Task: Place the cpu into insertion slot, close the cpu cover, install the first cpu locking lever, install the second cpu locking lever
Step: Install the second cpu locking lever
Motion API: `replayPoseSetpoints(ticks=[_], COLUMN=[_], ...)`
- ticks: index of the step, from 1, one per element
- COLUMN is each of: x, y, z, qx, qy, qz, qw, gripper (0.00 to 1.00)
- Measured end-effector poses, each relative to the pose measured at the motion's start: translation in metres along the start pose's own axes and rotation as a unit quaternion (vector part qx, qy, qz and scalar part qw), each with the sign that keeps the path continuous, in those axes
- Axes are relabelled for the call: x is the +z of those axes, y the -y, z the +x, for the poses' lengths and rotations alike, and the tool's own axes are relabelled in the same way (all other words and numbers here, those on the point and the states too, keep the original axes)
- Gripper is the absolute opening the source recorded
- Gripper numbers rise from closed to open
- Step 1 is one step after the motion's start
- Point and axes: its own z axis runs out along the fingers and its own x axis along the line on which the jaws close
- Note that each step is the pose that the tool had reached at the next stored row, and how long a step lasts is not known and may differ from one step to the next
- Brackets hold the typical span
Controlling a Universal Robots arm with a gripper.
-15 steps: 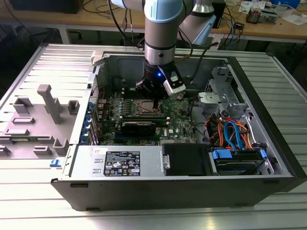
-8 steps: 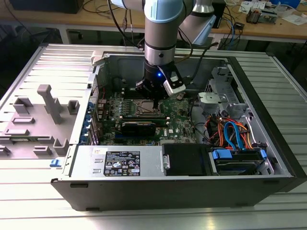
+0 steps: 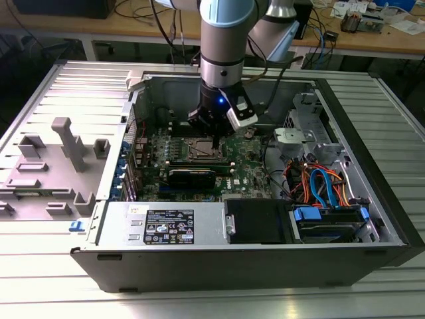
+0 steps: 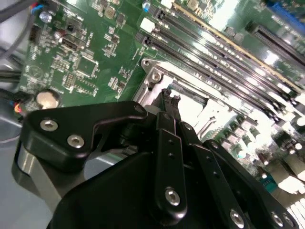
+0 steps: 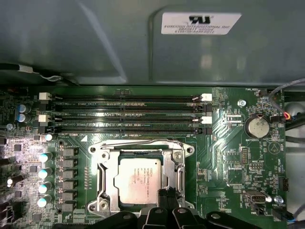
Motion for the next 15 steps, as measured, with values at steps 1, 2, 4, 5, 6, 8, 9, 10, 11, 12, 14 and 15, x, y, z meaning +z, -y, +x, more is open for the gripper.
replayPoseSetpoints(ticks=[1, 2, 4, 5, 6, 8, 9, 10, 11, 12, 14, 15], x=[-0.0038, -0.0047, -0.0055, -0.0055, -0.0055, -0.0056, -0.0056, -0.0056, -0.0055, -0.0055, -0.0055, -0.0055], y=[0.0000, 0.0002, 0.0014, 0.0028, 0.0051, 0.0134, 0.0153, 0.0168, 0.0173, 0.0176, 0.0182, 0.0186], z=[-0.0001, -0.0001, -0.0002, -0.0001, -0.0001, -0.0001, 0.0000, 0.0000, 0.0001, 0.0008, 0.0035, 0.0042], qx=[0.000, 0.000, 0.000, 0.000, 0.000, 0.000, 0.000, 0.000, 0.000, 0.000, 0.000, 0.000], qy=[-0.0001, 0.0000, 0.0000, 0.0000, 0.0000, -0.0001, 0.0000, 0.0000, 0.0000, 0.0000, 0.0000, 0.0000], qz=[0.0006, 0.0005, 0.0005, 0.0005, 0.0005, 0.0006, 0.0005, 0.0005, 0.0005, 0.0005, 0.0005, 0.0005], qw=[1.0000, 1.0000, 1.0000, 1.0000, 1.0000, 1.0000, 1.0000, 1.0000, 1.0000, 1.0000, 1.0000, 1.0000], gripper=[0.11, 0.11, 0.11, 0.11, 0.11, 0.11, 0.11, 0.11, 0.11, 0.11, 0.11, 0.11])
